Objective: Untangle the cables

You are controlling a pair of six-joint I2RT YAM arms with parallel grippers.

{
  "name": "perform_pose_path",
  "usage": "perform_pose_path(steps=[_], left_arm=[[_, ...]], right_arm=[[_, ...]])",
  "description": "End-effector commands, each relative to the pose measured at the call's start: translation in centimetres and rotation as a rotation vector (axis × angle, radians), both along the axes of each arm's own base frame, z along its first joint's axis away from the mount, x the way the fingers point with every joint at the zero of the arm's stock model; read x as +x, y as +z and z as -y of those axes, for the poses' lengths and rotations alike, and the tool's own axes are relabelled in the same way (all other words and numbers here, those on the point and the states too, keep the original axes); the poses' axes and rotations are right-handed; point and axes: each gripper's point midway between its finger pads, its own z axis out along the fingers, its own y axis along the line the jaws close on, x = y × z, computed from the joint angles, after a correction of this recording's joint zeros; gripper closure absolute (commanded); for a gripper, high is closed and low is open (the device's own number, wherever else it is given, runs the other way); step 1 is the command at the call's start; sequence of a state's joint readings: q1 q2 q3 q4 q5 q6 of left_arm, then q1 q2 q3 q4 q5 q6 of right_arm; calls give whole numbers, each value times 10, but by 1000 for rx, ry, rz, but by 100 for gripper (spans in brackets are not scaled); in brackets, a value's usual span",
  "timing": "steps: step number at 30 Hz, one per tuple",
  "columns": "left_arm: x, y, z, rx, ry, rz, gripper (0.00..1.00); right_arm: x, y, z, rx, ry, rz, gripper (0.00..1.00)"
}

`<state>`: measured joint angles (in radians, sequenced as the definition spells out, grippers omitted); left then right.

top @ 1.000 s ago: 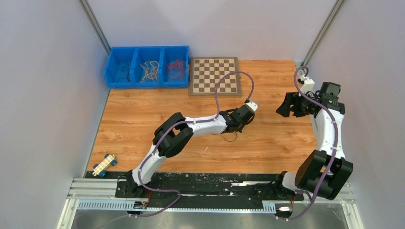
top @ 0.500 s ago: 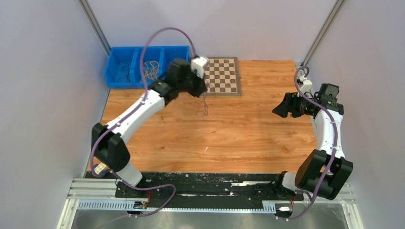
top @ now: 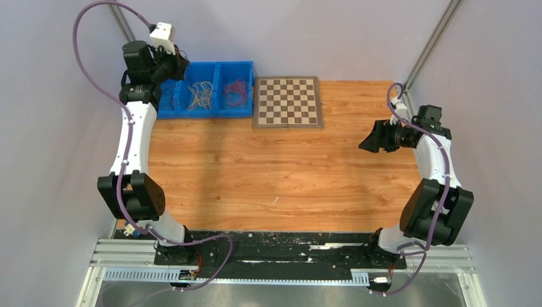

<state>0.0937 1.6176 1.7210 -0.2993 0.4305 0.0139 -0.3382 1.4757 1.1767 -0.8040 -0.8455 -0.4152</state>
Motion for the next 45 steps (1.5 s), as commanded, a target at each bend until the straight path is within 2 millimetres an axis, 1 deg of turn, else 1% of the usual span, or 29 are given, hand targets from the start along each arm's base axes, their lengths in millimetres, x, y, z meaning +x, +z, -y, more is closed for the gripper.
perform_pose_path(steps=[1, 2, 3, 4, 5, 6, 7, 10, 14, 18, 19, 20, 21, 22, 23, 24, 25, 29, 30, 32, 34, 37, 38, 39, 40, 41, 42, 43, 45], left_arm=[[53, 19, -60, -61, 117, 141, 100], [57, 24, -73, -64, 136, 157, 100], [67, 14, -80, -65, 147, 150, 100], [71, 18, -90, -67, 165, 164, 100], [82, 6, -96, -77, 176, 152, 100], [85, 9, -103, -99, 187, 158, 100], [95, 0, -107, -113, 185, 152, 100], [111, -1, -123, -143, 188, 176, 100], [134, -21, -144, -98, 193, 209, 100], [152, -48, -159, -50, 160, 220, 100], [157, -65, -168, -46, 166, 200, 100], [161, -66, -173, -45, 172, 201, 100], [166, -87, -183, -53, 184, 170, 100], [169, -89, -186, -50, 180, 164, 100], [173, -108, -193, -39, 183, 139, 100], [174, -112, -196, -34, 184, 133, 99], [177, -125, -201, -35, 189, 114, 97], [177, -145, -205, -62, 187, 78, 79], [176, -146, -204, -66, 179, 70, 66], [172, -139, -203, -72, 176, 68, 48], [166, -129, -202, -80, 173, 66, 41], [155, -117, -201, -87, 201, 45, 38], [147, -108, -201, -90, 219, 32, 35], [141, -113, -200, -100, 229, -6, 32], [135, -99, -200, -95, 247, 1, 30], [129, -104, -199, -103, 258, -35, 28], [121, -89, -199, -101, 274, -27, 27], [114, -95, -196, -112, 278, -66, 23], [96, -80, -182, -125, 250, -85, 19]], right_arm=[[27, 21, 2, -25, 15, 82, 30], [29, 22, 3, -35, 12, 85, 30], [30, 21, 4, -42, 9, 80, 30], [32, 21, 5, -51, 5, 79, 30], [32, 20, 6, -57, 1, 74, 30], [32, 19, 7, -63, -2, 66, 30], [32, 17, 7, -68, -5, 57, 30], [31, 13, 11, -89, -11, 21, 30], [29, 5, 16, -122, -13, -37, 30], [29, -7, 21, -129, -26, -109, 30], [29, -9, 22, -131, -27, -118, 30], [29, -11, 21, -137, -25, -122, 30], [28, -14, 22, -144, -25, -128, 30], [27, -15, 22, -151, -24, -134, 30], [27, -18, 22, -160, -19, -137, 30], [26, -19, 22, -168, -18, -141, 30], [24, -22, 23, -178, -16, -147, 29], [19, -28, 23, -199, -8, -162, 30], [18, -29, 23, -202, -6, -161, 30], [17, -30, 23, -202, -6, -163, 29], [17, -28, 21, -197, 1, -155, 29], [19, -24, 15, -175, 15, -136, 29], [19, -23, 14, -170, 18, -130, 29], [20, -22, 13, -166, 20, -124, 28], [19, -22, 12, -160, 23, -119, 28], [20, -20, 11, -155, 25, -112, 28], [20, -19, 10, -148, 29, -106, 28], [20, -19, 8, -138, 35, -102, 28], [21, -16, 5, -119, 42, -95, 27]])
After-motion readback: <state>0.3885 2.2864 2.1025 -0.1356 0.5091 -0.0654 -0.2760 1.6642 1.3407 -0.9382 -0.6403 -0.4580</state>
